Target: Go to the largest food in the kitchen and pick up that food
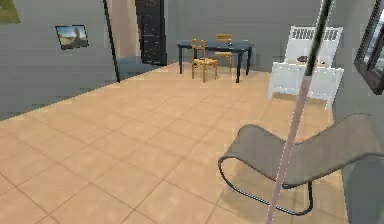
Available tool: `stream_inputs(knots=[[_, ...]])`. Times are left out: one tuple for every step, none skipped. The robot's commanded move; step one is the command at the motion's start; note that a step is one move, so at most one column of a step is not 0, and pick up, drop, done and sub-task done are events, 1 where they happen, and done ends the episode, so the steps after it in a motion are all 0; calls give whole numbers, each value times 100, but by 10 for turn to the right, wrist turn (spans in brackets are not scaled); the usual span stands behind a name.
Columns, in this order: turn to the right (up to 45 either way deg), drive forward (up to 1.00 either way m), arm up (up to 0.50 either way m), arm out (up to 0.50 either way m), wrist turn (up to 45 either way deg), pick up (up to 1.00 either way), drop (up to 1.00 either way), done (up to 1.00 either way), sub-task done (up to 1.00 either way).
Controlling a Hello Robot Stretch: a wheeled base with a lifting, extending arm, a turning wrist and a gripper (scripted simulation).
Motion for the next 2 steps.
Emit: stream_inputs(knots=[[-240, 0, 0, 0, 0, 0, 0, 0, 0], [0, 30, 0, 0, 0, 0, 0, 0, 0]])
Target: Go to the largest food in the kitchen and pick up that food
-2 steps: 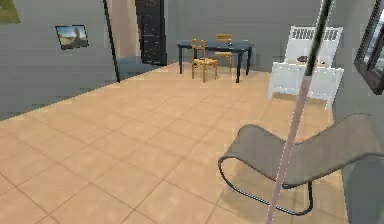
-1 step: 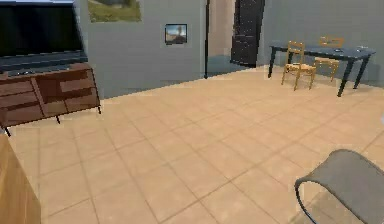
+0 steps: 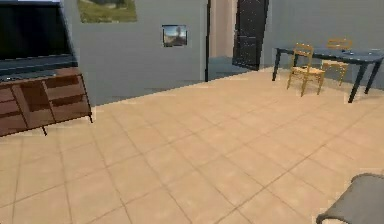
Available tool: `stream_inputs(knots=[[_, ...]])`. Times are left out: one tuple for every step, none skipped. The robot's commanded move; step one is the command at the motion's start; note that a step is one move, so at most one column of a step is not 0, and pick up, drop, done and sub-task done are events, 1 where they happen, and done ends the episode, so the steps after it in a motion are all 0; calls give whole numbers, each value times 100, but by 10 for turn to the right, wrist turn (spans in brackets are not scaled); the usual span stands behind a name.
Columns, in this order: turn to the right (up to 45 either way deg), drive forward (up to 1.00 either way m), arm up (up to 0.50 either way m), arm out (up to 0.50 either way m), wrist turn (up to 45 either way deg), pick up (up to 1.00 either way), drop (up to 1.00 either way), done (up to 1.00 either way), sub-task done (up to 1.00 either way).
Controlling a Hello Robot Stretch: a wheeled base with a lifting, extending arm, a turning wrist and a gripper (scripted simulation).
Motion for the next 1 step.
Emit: stream_inputs(knots=[[90, 0, 0, 0, 0, 0, 0, 0, 0]])
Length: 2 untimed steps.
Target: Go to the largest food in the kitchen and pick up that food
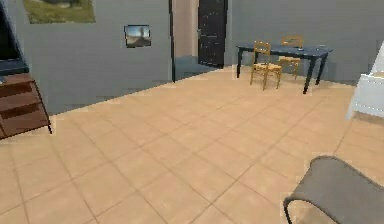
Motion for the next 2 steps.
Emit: stream_inputs(knots=[[0, 100, 0, 0, 0, 0, 0, 0, 0], [0, 100, 0, 0, 0, 0, 0, 0, 0]])
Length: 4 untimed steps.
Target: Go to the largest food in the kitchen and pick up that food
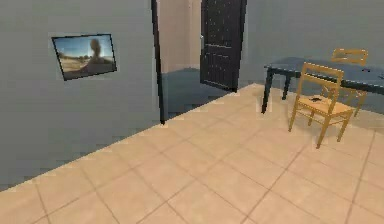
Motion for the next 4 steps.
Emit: stream_inputs(knots=[[0, 100, 0, 0, 0, 0, 0, 0, 0], [30, 0, 0, 0, 0, 0, 0, 0, 0], [0, 100, 0, 0, 0, 0, 0, 0, 0], [0, 60, 0, 0, 0, 0, 0, 0, 0]])
